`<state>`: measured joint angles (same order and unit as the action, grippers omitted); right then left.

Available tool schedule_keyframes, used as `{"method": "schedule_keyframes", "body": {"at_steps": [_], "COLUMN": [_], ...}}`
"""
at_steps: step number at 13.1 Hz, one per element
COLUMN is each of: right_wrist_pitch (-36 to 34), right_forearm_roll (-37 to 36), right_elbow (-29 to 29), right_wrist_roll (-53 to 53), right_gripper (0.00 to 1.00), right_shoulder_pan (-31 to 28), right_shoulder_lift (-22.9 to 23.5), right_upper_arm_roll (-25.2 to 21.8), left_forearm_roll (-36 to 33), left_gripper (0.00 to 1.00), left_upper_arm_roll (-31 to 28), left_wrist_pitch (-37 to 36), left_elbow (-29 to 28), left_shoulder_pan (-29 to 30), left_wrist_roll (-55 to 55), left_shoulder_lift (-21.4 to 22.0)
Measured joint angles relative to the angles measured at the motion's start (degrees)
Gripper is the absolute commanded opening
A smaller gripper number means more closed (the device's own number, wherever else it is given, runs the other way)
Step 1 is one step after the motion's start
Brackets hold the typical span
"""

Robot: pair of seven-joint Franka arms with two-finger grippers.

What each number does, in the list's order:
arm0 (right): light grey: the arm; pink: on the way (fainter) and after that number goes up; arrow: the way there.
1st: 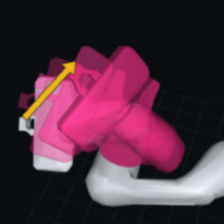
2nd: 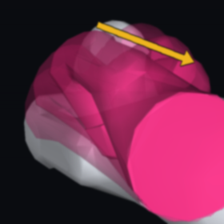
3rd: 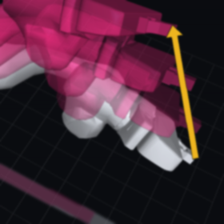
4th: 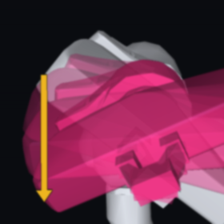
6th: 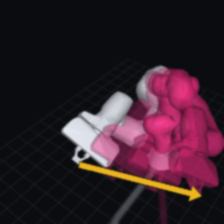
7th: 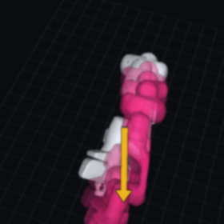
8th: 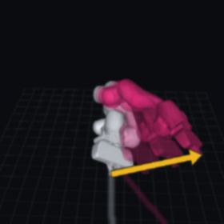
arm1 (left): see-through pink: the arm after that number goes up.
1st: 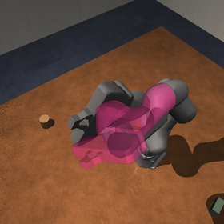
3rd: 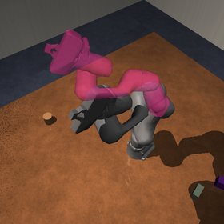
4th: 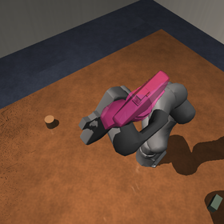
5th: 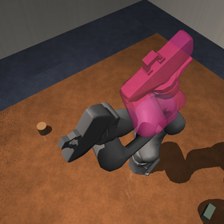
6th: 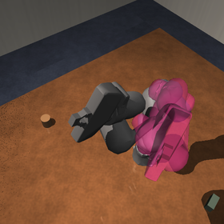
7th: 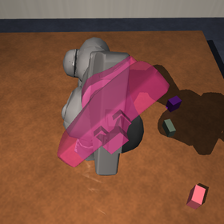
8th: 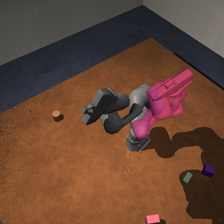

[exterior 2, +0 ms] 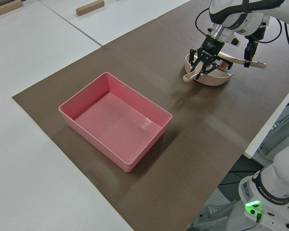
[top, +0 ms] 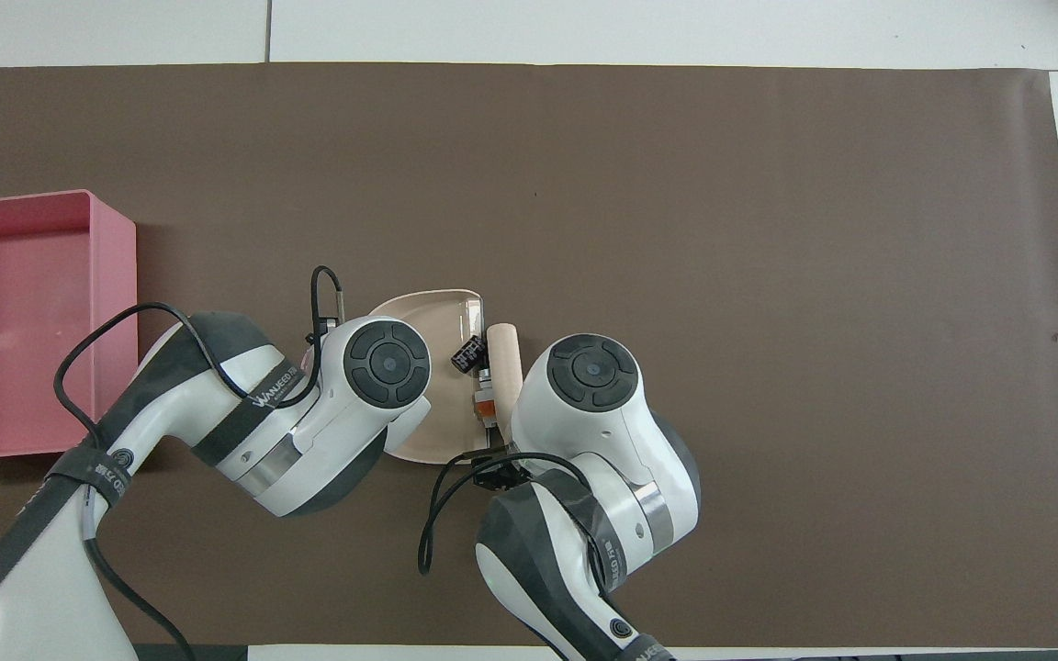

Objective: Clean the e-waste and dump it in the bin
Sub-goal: 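Sweep the component into the dustpan with the brush in the right gripper, then tip the dustpan into the bin while the right gripper returns the brush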

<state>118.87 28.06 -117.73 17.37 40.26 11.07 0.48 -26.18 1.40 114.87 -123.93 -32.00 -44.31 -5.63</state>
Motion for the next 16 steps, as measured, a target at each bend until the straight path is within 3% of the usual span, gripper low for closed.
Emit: {"method": "schedule_keyframes", "body": {"at_steps": [3,8,12,16], "right_wrist_pitch": [2.33,2.75,-1.14,-12.04], "right_forearm_roll": [14.42,16.38,0.82,-13.05], "right_elbow": [-0.4,0.56,0.92,0.93], "right_wrist_roll": [-10.1,-8.14,6.51,7.48], "right_gripper": [0.0,0.0,0.0,0.0], "right_shoulder_pan": [-0.01,-0.04,-1.26,-10.53], "right_shoulder_lift": [1.21,0.45,-6.27,-14.48], "right_upper_arm_roll": [-0.01,-0.28,-0.73,-0.95], "left_forearm_roll": [-0.09,2.86,7.71,11.91], "left_gripper": [0.0,0.0,0.0,0.0], "left_upper_arm_roll": [-0.13,-0.28,-0.4,-0.55], "left_wrist_pitch": [1.05,5.35,7.21,7.54], "left_elbow": [-0.34,-0.99,-0.93,-0.79], "left_shoulder_pan": [0.09,2.65,6.51,12.1], "left_wrist_roll": [-0.01,-0.33,-7.51,-14.74], "left_shoulder_lift": [0.02,0.22,0.48,4.44]}}
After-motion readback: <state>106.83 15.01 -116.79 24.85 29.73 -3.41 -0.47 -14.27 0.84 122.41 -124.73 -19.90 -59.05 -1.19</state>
